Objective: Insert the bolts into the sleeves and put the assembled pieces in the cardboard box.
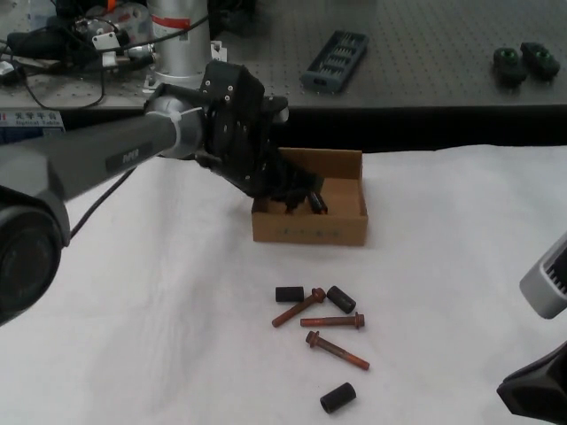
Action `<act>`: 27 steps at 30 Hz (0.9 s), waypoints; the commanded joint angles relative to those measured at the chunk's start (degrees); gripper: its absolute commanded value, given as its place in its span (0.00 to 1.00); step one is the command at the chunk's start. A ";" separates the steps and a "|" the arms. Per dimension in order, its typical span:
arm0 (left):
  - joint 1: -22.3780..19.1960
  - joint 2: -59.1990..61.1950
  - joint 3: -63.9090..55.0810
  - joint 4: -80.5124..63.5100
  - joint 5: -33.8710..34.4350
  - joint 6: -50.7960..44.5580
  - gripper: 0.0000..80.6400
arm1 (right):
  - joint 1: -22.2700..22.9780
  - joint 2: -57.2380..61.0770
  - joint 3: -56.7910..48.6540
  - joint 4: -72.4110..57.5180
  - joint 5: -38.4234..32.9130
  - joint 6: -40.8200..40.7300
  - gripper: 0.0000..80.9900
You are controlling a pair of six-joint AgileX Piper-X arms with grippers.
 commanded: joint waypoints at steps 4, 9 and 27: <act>0.25 -0.65 -0.69 1.05 0.23 -4.34 0.56 | -0.33 -0.56 -0.06 -1.44 -0.33 -0.09 0.02; 0.02 -2.05 -1.22 1.35 2.25 -5.31 0.56 | -0.33 -0.56 -0.06 -1.42 -0.33 0.06 0.02; -0.24 -21.92 -0.91 36.66 8.53 5.16 0.29 | -0.33 -0.56 -0.06 1.41 3.24 4.43 0.02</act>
